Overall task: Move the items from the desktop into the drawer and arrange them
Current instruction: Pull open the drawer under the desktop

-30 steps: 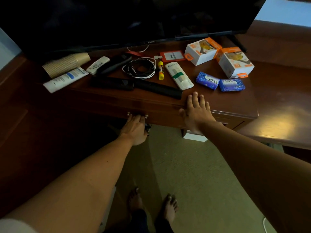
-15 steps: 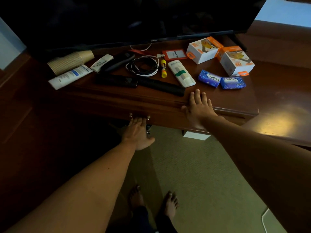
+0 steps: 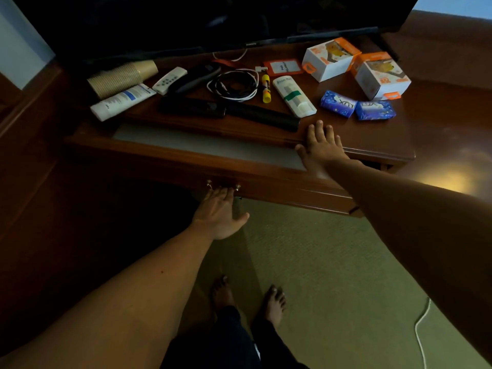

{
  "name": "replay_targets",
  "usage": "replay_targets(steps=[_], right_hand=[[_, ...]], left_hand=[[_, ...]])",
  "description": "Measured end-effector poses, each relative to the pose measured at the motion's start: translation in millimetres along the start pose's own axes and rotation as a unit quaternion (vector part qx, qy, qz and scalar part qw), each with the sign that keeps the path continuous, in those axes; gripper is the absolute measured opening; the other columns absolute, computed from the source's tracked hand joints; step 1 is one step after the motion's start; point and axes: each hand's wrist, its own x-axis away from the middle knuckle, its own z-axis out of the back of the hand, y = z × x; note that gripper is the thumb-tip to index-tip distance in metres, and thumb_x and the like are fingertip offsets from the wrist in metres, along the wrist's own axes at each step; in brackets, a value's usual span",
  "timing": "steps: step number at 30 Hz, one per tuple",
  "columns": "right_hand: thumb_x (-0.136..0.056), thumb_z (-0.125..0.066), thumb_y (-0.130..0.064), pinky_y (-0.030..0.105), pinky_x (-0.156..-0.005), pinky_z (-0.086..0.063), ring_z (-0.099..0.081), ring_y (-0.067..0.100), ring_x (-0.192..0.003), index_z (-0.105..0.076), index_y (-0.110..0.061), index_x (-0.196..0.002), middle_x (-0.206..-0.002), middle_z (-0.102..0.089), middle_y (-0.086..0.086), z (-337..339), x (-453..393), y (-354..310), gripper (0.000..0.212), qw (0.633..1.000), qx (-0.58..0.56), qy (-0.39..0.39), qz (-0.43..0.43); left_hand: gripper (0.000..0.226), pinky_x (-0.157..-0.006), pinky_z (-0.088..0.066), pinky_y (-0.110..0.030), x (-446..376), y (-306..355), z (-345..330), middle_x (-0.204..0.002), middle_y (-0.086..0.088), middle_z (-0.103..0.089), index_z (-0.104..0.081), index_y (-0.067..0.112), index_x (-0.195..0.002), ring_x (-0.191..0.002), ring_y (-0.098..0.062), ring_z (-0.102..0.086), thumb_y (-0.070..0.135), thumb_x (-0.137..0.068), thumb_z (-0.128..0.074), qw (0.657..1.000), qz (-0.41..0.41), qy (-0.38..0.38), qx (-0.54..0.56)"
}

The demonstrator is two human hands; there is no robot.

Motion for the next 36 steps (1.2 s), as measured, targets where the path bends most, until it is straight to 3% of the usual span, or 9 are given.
replay_targets(steps=[36], right_hand=[[-0.104,-0.025,-0.051,0.048,-0.121,-0.001,0.014,0.033,-0.152,0.006,-0.013,-0.159,-0.166,0.016,0.009,0,19,-9,0.074,0.999,0.009,-0.025,-0.024]], left_hand=[[0.104,-0.124,-0.009,-0.043,93,7,-37,-0.166,-0.012,-0.012,-0.008,0.012,-0.159,-0.153,-0.028,-0.013,0.084,-0.085,-0.016,1.000,0.020,-0.019,-0.001]])
